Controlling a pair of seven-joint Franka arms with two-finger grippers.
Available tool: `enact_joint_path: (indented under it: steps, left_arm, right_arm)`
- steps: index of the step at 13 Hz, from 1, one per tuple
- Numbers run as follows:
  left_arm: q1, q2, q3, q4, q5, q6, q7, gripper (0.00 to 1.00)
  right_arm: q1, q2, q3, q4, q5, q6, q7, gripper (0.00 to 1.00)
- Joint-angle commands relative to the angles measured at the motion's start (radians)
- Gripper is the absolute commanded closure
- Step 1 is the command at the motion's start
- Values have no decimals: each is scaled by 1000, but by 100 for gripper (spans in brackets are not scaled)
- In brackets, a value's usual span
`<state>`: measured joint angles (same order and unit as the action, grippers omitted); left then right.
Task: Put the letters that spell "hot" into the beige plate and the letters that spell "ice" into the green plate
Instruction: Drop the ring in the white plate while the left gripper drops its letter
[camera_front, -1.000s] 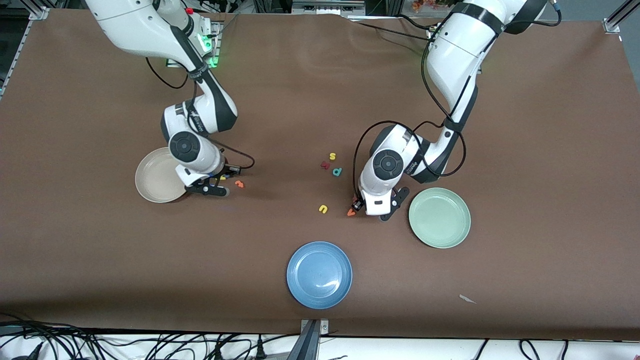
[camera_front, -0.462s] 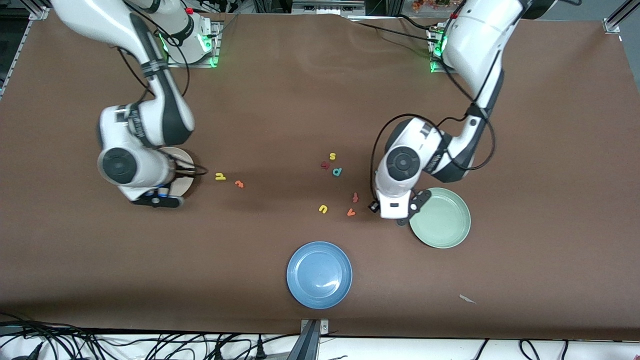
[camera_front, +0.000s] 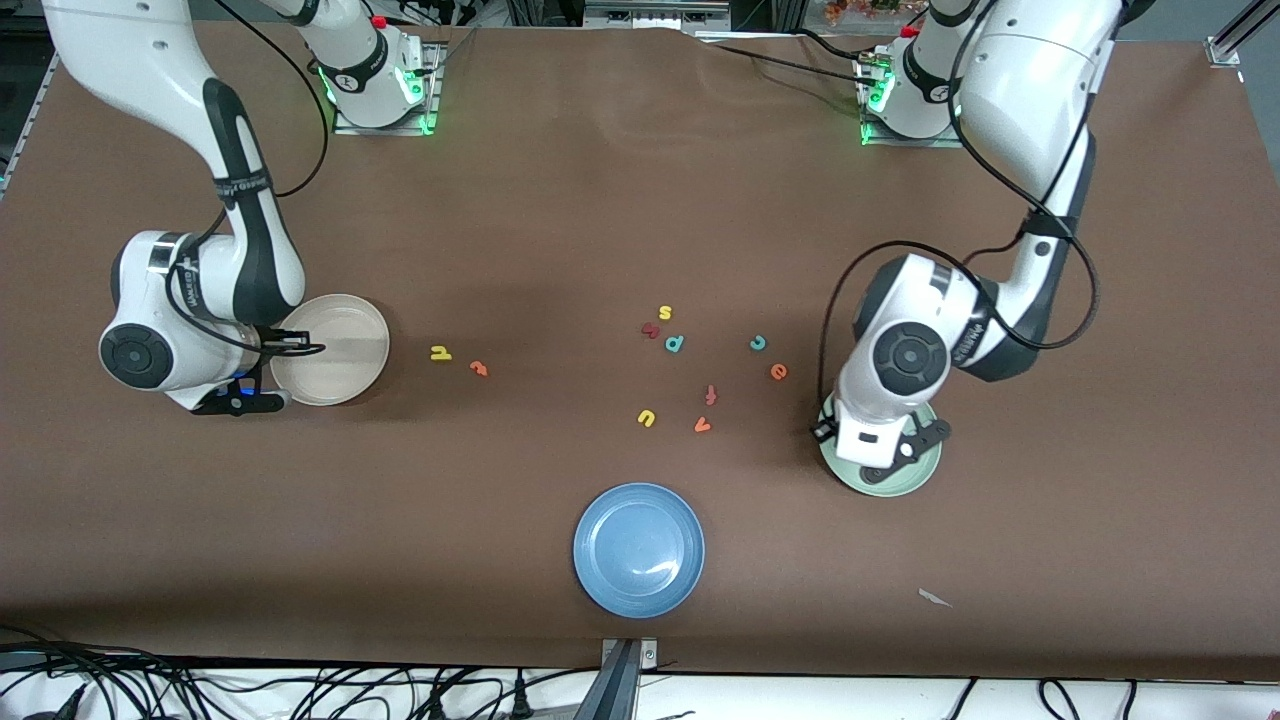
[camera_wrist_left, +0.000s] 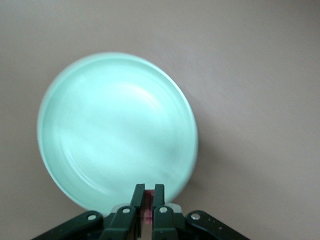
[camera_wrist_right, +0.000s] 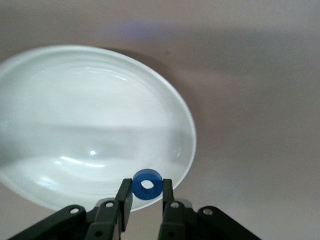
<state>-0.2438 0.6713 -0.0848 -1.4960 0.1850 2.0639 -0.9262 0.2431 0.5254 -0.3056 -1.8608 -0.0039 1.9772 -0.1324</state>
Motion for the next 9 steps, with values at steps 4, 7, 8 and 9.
enact_joint_path:
  steps: [4, 7, 8, 9]
  left_arm:
    - [41, 76, -6, 30, 68, 27, 130, 100]
    - [35, 103, -9, 28, 68, 39, 129, 35]
    - [35, 100, -9, 28, 68, 39, 129, 0]
    - [35, 94, -10, 31, 68, 39, 125, 0]
  right_arm:
    - [-18, 22, 8, -44, 45, 55, -52, 25]
    - [-13, -1, 13, -31, 47, 23, -35, 1]
    - [-7, -24, 13, -20, 71, 0, -15, 1]
    - [-4, -37, 28, -9, 93, -21, 20, 1]
